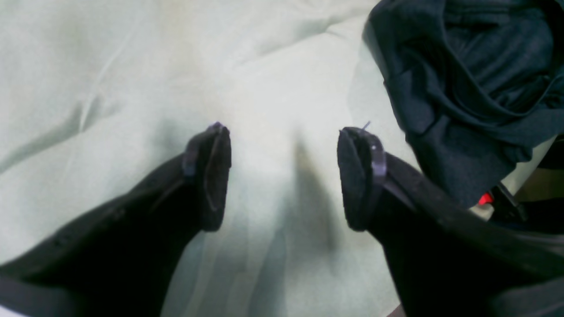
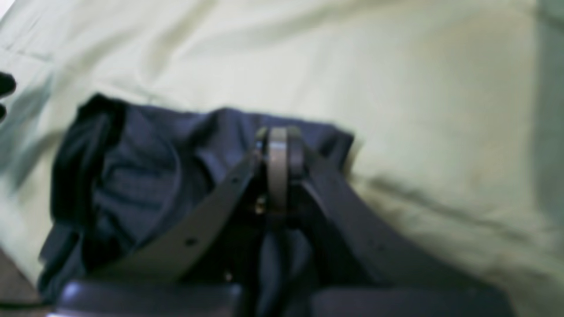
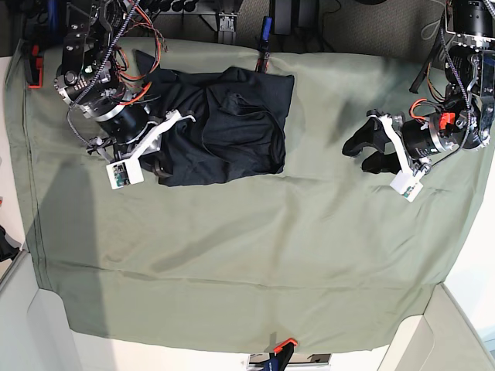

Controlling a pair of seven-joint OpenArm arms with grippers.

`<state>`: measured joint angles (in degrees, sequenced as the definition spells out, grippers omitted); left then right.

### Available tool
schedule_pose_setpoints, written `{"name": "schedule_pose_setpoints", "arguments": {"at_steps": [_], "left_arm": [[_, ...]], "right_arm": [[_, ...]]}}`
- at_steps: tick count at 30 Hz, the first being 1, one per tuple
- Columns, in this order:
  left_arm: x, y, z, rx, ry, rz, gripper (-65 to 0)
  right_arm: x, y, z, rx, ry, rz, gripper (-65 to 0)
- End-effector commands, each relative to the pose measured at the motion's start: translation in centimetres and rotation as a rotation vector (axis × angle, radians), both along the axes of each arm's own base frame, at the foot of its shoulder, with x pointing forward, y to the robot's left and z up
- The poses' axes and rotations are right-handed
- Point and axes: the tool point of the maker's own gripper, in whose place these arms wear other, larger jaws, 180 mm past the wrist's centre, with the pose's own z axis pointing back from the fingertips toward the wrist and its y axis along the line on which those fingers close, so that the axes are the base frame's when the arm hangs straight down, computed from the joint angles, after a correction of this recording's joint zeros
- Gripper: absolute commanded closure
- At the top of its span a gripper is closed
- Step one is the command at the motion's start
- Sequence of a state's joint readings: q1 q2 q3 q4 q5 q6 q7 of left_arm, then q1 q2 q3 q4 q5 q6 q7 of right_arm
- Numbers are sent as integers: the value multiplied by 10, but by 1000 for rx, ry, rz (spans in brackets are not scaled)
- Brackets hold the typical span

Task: Fold the T-shirt properly
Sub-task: 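Grasp the collar end with the right gripper and fold it onto the bundle, then push the bundle's side inward with the left gripper to compact it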

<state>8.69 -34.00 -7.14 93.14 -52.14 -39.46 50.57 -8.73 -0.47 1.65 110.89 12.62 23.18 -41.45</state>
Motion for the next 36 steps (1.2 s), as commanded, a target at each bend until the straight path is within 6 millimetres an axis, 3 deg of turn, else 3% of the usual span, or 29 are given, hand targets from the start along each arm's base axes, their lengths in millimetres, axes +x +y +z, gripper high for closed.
{"name": "schedule_pose_setpoints", "arguments": {"at_steps": [1, 4, 16, 24, 26, 27, 29, 31, 36], "left_arm": [[8, 2, 14, -9, -46, -8, -369], [8, 2, 14, -10, -47, -8, -369], [8, 2, 14, -10, -46, -8, -369], [8, 2, 14, -9, -47, -8, -369], [8, 2, 14, -9, -46, -8, -352], [7, 2, 13, -6, -40, -10, -299], [2, -4, 15, -21, -13, -32, -133], [-6, -21, 27, -75, 9, -84, -15], [-36, -69, 60, -79, -75, -251, 0]], "right_arm": [[0, 11, 6, 41, -24, 40, 0], [-11, 34, -3, 106, 15, 124, 0], [-71, 140, 9, 202, 49, 469, 0], [-105, 182, 19, 237, 50, 620, 0], [-101, 184, 23, 234, 32, 606, 0], [-96, 182, 26, 229, 15, 591, 0], [-84, 175, 33, 215, -27, 553, 0], [-69, 160, 41, 180, -74, 499, 0], [-17, 92, 43, 61, -147, 240, 0]]}}
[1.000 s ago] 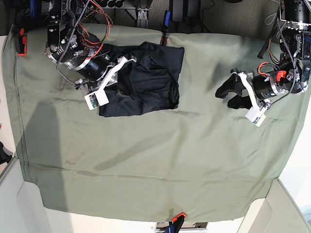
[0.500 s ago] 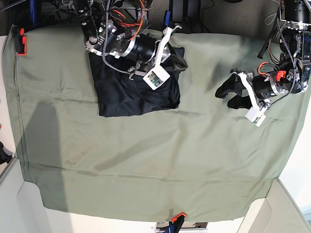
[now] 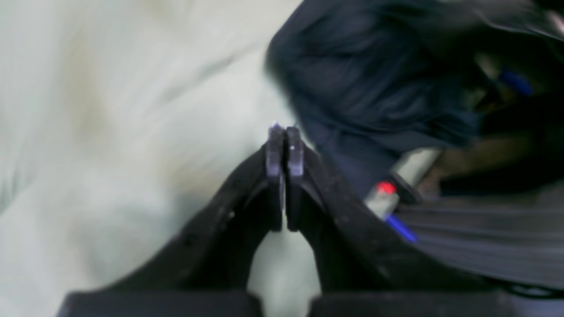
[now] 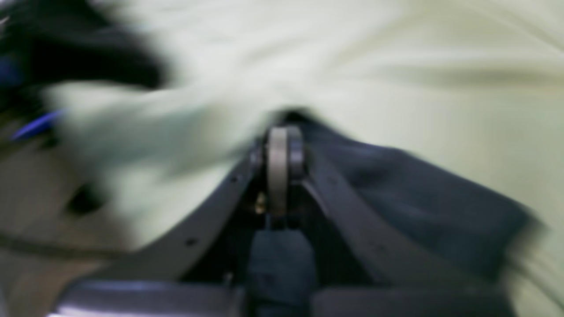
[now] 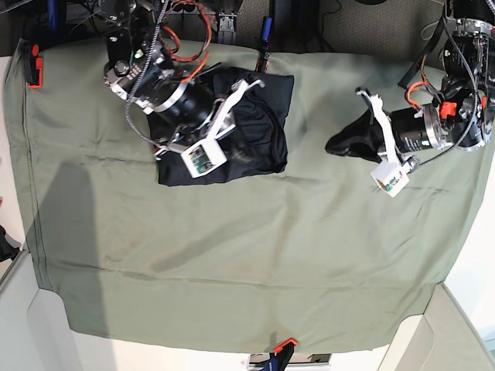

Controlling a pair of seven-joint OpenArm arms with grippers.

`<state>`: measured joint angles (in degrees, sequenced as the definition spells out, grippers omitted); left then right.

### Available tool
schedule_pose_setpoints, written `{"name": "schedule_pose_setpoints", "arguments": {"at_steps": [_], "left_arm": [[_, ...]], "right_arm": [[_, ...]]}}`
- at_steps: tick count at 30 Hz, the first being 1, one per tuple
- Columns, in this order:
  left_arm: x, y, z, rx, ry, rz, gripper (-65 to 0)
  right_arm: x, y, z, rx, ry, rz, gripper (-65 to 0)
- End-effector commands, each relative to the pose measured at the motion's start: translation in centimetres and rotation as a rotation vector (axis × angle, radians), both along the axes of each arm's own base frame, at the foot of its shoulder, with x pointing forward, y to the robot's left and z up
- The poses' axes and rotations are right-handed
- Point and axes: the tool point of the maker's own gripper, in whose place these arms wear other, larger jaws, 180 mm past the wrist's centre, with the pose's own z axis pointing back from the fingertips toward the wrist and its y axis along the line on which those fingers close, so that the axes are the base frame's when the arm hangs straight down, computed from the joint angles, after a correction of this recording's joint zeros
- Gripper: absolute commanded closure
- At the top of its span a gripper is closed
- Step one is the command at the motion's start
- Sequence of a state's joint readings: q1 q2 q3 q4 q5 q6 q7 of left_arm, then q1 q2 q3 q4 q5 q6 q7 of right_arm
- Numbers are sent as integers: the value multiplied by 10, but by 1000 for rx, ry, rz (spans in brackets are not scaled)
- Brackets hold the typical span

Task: Fold the T-shirt properly
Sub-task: 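Push the bundle's side inward with the left gripper to compact it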

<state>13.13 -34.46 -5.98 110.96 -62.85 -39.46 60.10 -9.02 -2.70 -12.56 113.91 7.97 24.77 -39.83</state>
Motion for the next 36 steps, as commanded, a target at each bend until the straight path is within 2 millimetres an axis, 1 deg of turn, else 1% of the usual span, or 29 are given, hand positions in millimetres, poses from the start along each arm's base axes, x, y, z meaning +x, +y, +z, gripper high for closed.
{"name": "schedule_pose_setpoints", "arguments": {"at_steps": [1, 2, 4, 6, 8, 10, 11, 13, 16, 18, 21, 26, 28, 33, 36], "left_arm": [[-7, -12, 9, -3, -34, -51, 0], [-17, -23, 7, 5, -36, -90, 0], [-35, -43, -4, 22, -30, -156, 0], [-47, -56, -23, 76, -28, -212, 0], [-58, -62, -46, 168, -16, -266, 0], [-70, -68, -64, 208, 12, -305, 0], [-74, -72, -70, 208, 24, -317, 0], [-80, -74, -84, 224, 36, -330, 0], [-74, -66, -98, 267, 26, -324, 0], [-67, -60, -102, 293, 15, -317, 0], [-55, -57, -102, 308, 0, -307, 0], [-46, -48, -107, 338, 2, -295, 0], [-34, -43, -109, 355, -5, -282, 0], [17, -30, -97, 379, -73, -218, 0], [36, -23, -94, 384, -79, -192, 0]], "right_arm": [[15, -10, 15, 26, -52, -53, 0], [24, -27, 15, 10, -58, -105, 0], [40, -60, 16, -17, -73, -195, 0], [55, -94, 14, -47, -77, -284, 0], [66, -122, 6, -73, -63, -348, 0], [74, -140, -4, -72, -35, -383, 0], [77, -144, -9, -62, -19, -389, 0], [82, -146, -16, -49, 6, -387, 0], [86, -146, -25, -46, 32, -385, 0], [87, -146, -27, -45, 37, -386, 0], [87, -144, -26, -36, 36, -383, 0], [87, -139, -25, -4, 43, -377, 0], [87, -138, -28, -6, 49, -374, 0], [85, -139, -31, -15, 63, -372, 0], [84, -139, -32, -18, 70, -370, 0]]}}
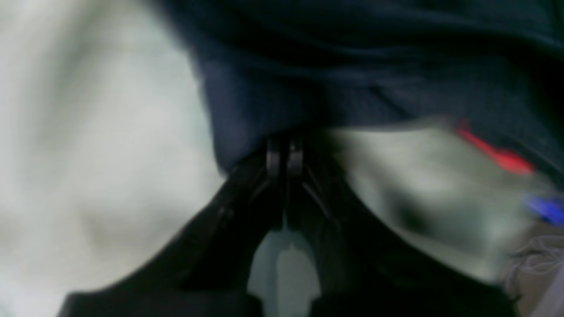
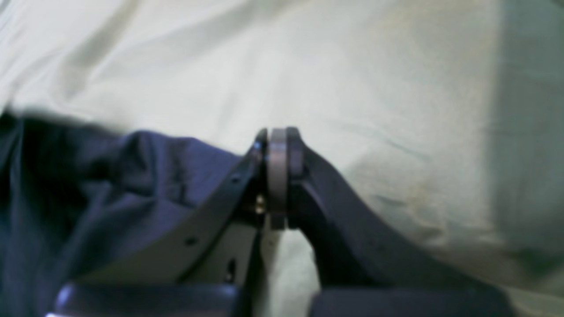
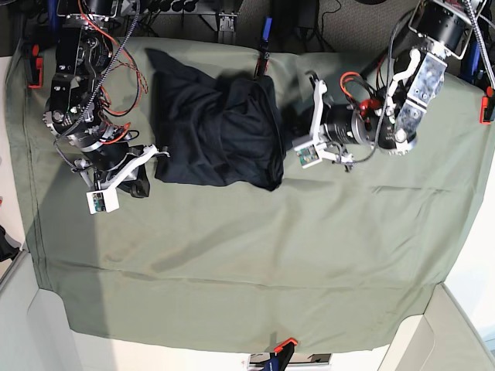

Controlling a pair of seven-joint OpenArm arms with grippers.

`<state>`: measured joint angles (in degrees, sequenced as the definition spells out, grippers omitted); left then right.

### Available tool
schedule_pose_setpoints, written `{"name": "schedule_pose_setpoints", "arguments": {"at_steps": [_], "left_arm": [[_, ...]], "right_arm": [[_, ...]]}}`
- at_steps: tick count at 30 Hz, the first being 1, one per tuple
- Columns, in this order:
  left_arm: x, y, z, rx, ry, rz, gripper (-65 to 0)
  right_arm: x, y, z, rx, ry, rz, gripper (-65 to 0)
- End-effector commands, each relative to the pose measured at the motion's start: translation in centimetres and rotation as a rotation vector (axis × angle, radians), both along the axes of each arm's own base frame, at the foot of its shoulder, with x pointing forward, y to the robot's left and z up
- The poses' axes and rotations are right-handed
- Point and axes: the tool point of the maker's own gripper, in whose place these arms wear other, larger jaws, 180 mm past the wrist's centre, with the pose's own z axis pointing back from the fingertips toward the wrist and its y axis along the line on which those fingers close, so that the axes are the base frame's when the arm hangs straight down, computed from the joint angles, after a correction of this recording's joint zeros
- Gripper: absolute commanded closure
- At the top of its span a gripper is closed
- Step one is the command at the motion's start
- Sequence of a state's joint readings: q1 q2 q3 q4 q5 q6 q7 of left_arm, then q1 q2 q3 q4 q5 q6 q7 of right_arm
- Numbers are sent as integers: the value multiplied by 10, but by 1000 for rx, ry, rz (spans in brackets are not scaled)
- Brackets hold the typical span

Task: Fold the T-shirt properly
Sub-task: 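Push the bundle's side inward with the left gripper to compact it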

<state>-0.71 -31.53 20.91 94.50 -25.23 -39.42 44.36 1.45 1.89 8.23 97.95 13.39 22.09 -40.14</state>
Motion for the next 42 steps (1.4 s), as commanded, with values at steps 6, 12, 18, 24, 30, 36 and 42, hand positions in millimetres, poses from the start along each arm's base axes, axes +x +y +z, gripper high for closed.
{"name": "schedule_pose_setpoints", "arguments": {"at_steps": [6, 12, 18, 24, 30, 36, 42], "left_arm": [[38, 21, 5, -16, -37, 71, 0], [93, 25, 22, -56, -96, 137, 0], [135, 11, 28, -108, -79, 192, 0], [133, 29, 47, -172, 3, 244, 0], [94, 71, 91, -113, -83, 193, 0], [15, 49, 67, -63, -12, 50, 0], [-24, 4, 51, -116, 11, -8, 0]], "right_arm": [[9, 1, 15, 10, -56, 1, 0], [8, 1, 14, 10, -52, 1, 0], [7, 1, 13, 8, -46, 2, 0], [6, -2, 8, -15, -32, 0, 0], [6, -13, 7, -56, -38, -3, 0], [9, -19, 11, -67, -56, -5, 0], [8, -19, 7, -65, -45, -5, 0]]}}
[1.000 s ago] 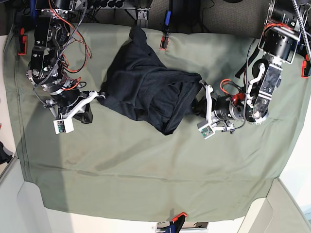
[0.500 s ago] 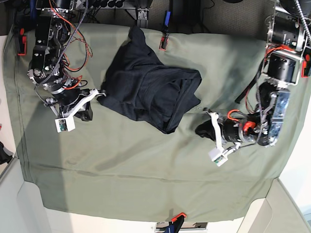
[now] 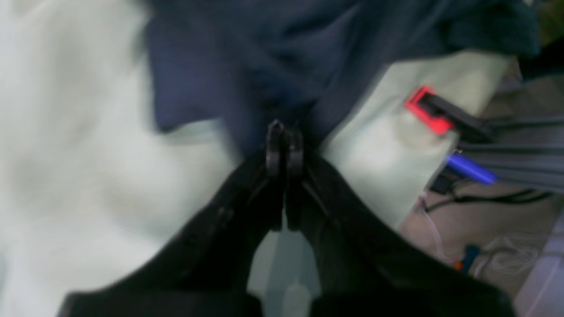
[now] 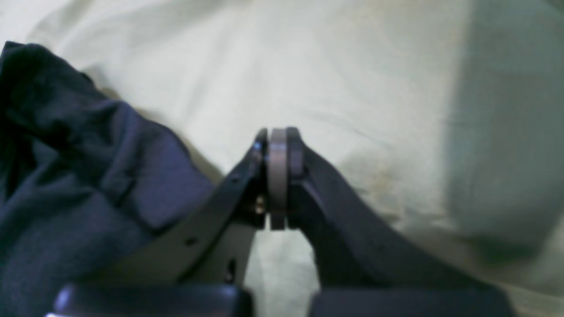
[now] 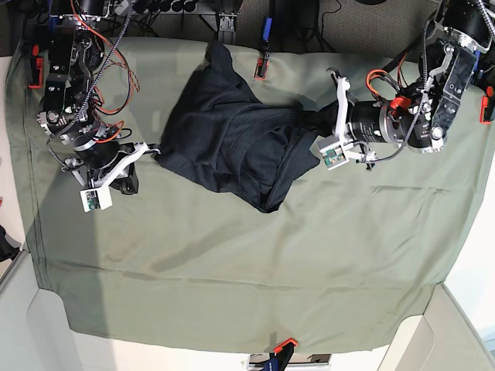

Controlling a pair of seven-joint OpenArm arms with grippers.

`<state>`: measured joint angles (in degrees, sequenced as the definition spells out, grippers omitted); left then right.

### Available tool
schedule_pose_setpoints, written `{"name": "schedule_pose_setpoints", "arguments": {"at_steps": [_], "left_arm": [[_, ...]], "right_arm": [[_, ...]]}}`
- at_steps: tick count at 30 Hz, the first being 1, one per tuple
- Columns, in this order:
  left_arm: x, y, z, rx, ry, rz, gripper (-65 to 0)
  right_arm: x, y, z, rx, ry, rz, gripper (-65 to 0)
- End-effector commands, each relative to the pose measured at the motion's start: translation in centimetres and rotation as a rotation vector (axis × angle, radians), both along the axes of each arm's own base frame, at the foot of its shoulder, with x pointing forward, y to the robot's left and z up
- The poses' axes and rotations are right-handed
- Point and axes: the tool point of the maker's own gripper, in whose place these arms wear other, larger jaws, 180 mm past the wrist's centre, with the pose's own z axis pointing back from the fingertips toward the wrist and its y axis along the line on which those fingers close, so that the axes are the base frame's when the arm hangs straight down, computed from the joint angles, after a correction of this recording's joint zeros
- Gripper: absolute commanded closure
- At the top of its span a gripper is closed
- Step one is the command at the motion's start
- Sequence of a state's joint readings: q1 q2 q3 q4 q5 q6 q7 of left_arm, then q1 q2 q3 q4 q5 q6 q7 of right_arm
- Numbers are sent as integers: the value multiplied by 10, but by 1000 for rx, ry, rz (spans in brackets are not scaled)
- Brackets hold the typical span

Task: Fold the T-shirt properly
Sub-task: 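Push the bundle's side inward with the left gripper to compact it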

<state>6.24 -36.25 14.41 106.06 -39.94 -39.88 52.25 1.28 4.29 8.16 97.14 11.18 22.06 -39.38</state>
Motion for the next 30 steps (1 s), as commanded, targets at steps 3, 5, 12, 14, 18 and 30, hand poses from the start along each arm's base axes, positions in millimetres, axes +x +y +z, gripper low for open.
{"name": "schedule_pose_setpoints", "arguments": {"at_steps": [3, 5, 12, 14, 18, 30], "left_arm": [[6, -10, 7, -42, -32, 7, 0], [8, -10, 0, -41, -27, 22, 0], [28, 11, -31, -7, -64, 101, 0], [40, 20, -34, 7, -73, 122, 0], [73, 32, -24, 5, -112, 162, 0], [98, 6, -32, -42, -55, 185, 0]], "right_arm": [[9, 0, 10, 12, -42, 1, 0], [8, 0, 10, 16, -41, 1, 0], [9, 1, 11, 27, -48, 1, 0], [10, 3, 13, 43, -57, 1, 0], [10, 5, 14, 58, -60, 2, 0], [10, 10, 14, 66, -56, 2, 0]]}}
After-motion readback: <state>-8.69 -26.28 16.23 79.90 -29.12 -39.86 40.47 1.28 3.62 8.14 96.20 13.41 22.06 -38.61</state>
